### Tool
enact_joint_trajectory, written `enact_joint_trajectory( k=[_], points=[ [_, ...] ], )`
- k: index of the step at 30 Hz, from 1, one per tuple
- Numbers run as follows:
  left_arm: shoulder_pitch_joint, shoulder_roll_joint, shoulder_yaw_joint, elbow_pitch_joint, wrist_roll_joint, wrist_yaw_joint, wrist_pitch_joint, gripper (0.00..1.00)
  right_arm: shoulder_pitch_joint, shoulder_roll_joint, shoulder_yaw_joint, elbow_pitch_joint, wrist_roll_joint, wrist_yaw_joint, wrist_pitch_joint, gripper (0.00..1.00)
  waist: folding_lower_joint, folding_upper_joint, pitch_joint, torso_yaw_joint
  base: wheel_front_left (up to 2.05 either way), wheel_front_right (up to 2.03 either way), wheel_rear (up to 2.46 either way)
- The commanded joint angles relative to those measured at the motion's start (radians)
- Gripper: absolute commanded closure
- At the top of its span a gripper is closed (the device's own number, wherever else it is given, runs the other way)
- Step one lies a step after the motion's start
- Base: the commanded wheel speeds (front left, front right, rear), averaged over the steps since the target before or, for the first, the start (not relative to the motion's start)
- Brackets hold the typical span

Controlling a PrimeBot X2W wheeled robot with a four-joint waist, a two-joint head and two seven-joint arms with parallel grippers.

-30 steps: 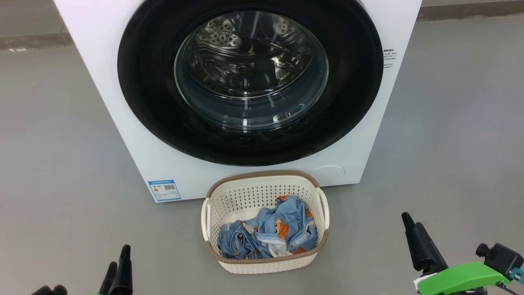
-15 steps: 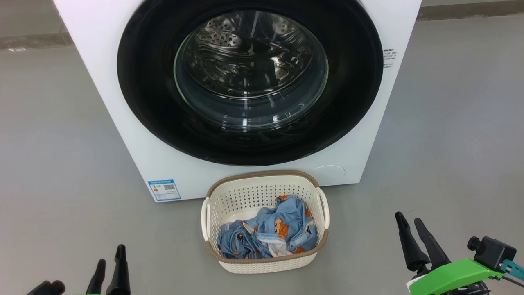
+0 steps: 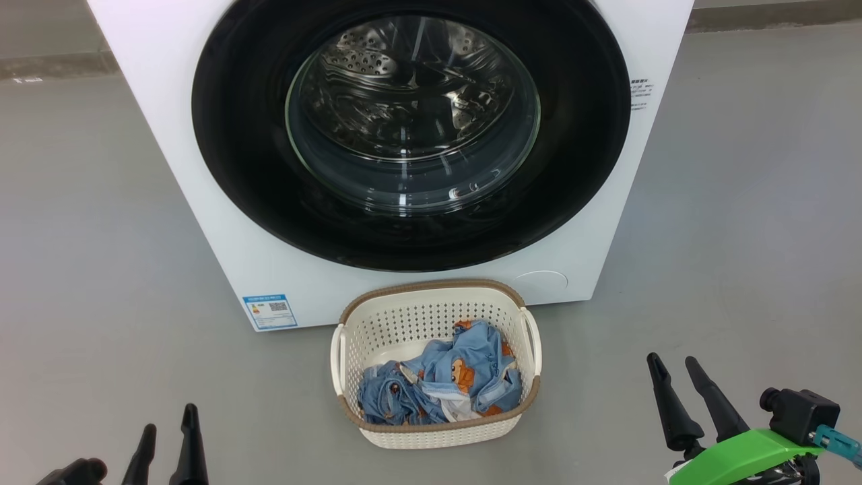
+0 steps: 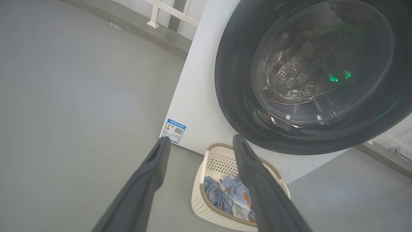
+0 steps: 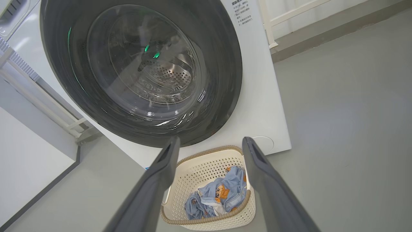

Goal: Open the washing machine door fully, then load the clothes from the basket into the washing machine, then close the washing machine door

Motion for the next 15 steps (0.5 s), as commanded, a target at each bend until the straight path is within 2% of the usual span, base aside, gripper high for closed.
enact_joint_trajectory(
  k=[1, 15],
  points=[
    [-0.008, 0.020, 0.031, -0.021, 0.050, -0.006, -0.017, 0.00, -0.043, -0.016, 0.025, -0.025, -0.046, -0.001, -0.021, 0.00, 0.0000, 0.0000, 0.000, 0.000, 0.00, 0.00, 0.00],
    [-0.006, 0.022, 0.047, -0.025, 0.212, -0.007, -0.055, 0.00, -0.045, -0.021, 0.031, -0.033, -0.185, -0.001, -0.059, 0.00, 0.0000, 0.0000, 0.002, 0.000, 0.00, 0.00, 0.00]
  ],
)
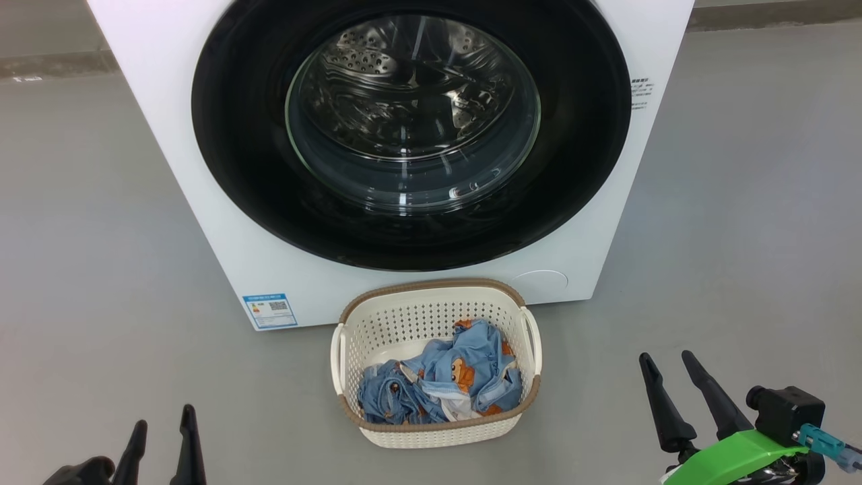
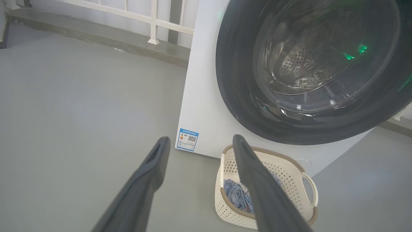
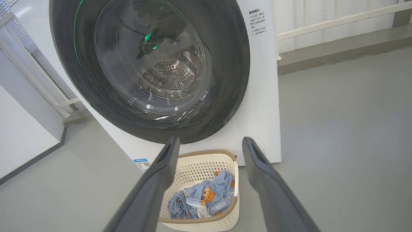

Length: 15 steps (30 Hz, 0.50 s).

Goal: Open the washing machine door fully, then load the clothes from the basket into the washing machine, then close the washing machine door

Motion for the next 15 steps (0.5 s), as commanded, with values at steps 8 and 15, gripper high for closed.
enact_joint_trajectory(
  k=[8, 15],
  points=[
    [-0.010, 0.023, 0.041, -0.023, 0.118, -0.008, -0.036, 0.00, -0.036, -0.010, 0.008, -0.033, -0.109, -0.001, -0.037, 0.00, 0.0000, 0.0000, 0.002, 0.000, 0.00, 0.00, 0.00],
    [-0.007, 0.025, 0.053, -0.024, 0.204, -0.008, -0.056, 0.00, -0.035, -0.013, 0.003, -0.033, -0.193, -0.001, -0.057, 0.00, 0.0000, 0.0000, 0.005, -0.003, 0.00, 0.00, 0.00]
  ],
)
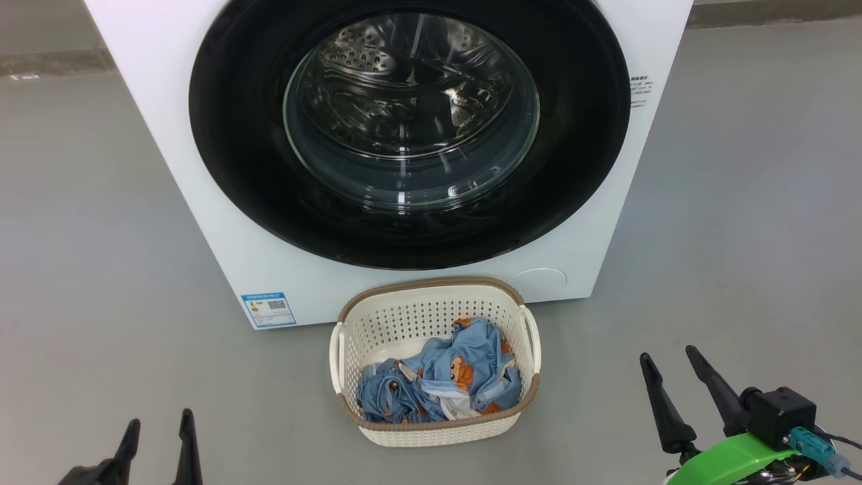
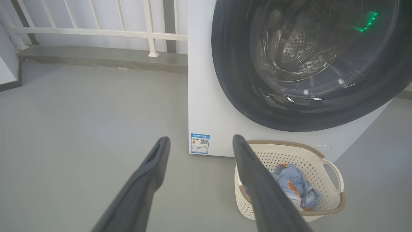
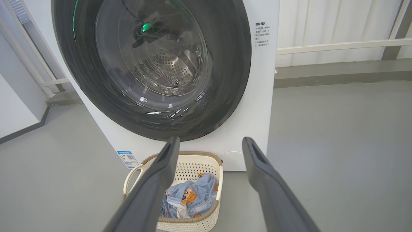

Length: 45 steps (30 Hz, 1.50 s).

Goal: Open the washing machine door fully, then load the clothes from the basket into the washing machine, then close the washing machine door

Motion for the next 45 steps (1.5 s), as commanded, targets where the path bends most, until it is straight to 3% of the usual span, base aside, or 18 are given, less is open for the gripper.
enact_joint_trajectory(
  k=[1, 10, 45],
  points=[
    [-0.018, 0.021, 0.036, -0.025, 0.040, -0.001, -0.017, 0.00, -0.035, -0.014, 0.020, -0.029, -0.039, -0.001, -0.020, 0.00, 0.0000, 0.0000, 0.000, 0.000, 0.00, 0.00, 0.00],
    [-0.015, 0.021, 0.049, -0.026, 0.149, -0.002, -0.043, 0.00, -0.036, -0.020, 0.017, -0.032, -0.150, -0.001, -0.046, 0.00, 0.0000, 0.0000, 0.001, 0.002, 0.00, 0.00, 0.00],
    [-0.013, 0.020, 0.049, -0.023, 0.142, -0.003, -0.043, 0.00, -0.035, -0.016, 0.006, -0.032, -0.153, -0.001, -0.046, 0.00, 0.0000, 0.0000, 0.007, -0.002, 0.07, 0.07, -0.15]
  ],
)
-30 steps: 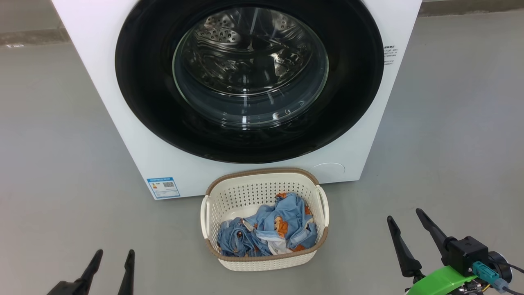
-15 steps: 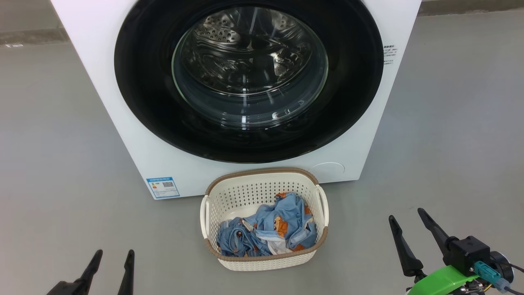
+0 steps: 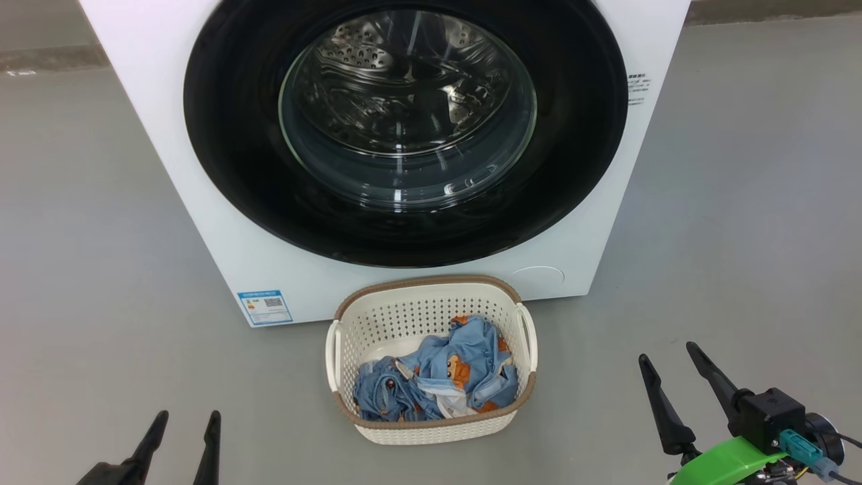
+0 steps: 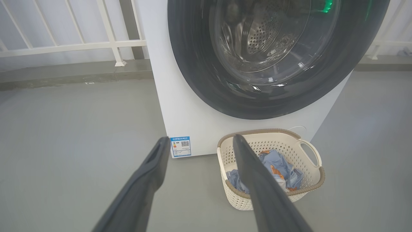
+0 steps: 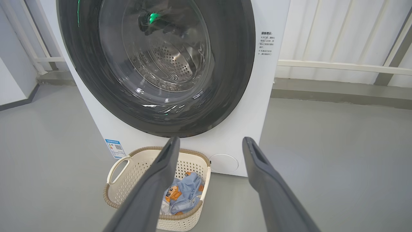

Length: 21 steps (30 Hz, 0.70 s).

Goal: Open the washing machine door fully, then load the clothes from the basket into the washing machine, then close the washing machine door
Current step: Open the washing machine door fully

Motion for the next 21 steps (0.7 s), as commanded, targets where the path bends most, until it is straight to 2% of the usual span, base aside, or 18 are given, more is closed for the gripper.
enact_joint_trajectory(
  k=[1, 21],
  points=[
    [-0.014, 0.018, 0.032, -0.024, 0.004, -0.001, -0.014, 0.00, -0.035, -0.013, 0.020, -0.025, -0.005, -0.001, -0.013, 0.00, 0.0000, 0.0000, 0.000, 0.000, 0.67, 0.67, -1.35],
    [-0.017, 0.016, 0.037, -0.042, -0.007, -0.002, -0.014, 0.00, -0.036, -0.009, 0.023, -0.019, -0.004, -0.001, -0.013, 0.00, 0.0000, 0.0000, 0.002, -0.005, 1.14, 1.14, -2.28]
  ],
)
